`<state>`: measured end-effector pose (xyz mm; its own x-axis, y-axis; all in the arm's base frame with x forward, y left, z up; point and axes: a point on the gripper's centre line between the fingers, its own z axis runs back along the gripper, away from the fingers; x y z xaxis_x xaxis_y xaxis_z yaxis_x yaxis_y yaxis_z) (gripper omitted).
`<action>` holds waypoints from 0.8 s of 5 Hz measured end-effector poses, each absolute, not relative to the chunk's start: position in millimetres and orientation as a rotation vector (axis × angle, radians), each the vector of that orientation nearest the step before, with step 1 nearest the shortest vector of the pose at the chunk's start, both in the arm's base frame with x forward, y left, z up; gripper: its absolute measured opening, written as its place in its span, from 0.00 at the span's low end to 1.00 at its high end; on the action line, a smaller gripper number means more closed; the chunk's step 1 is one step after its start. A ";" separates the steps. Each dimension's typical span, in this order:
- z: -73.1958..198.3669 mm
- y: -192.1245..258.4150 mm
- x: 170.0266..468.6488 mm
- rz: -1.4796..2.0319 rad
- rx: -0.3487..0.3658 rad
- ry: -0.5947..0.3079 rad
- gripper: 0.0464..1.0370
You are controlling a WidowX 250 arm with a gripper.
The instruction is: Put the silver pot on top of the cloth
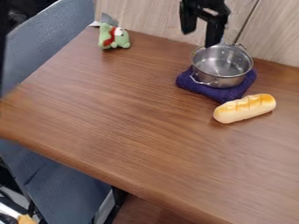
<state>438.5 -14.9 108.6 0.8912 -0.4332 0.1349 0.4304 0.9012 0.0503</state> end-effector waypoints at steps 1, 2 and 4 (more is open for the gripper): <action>137.0 -16.3 427.1 -0.452 0.054 -0.220 0.97; 142.5 -16.7 426.6 -0.457 0.059 -0.233 0.97; 142.5 -16.7 426.6 -0.457 0.059 -0.233 0.96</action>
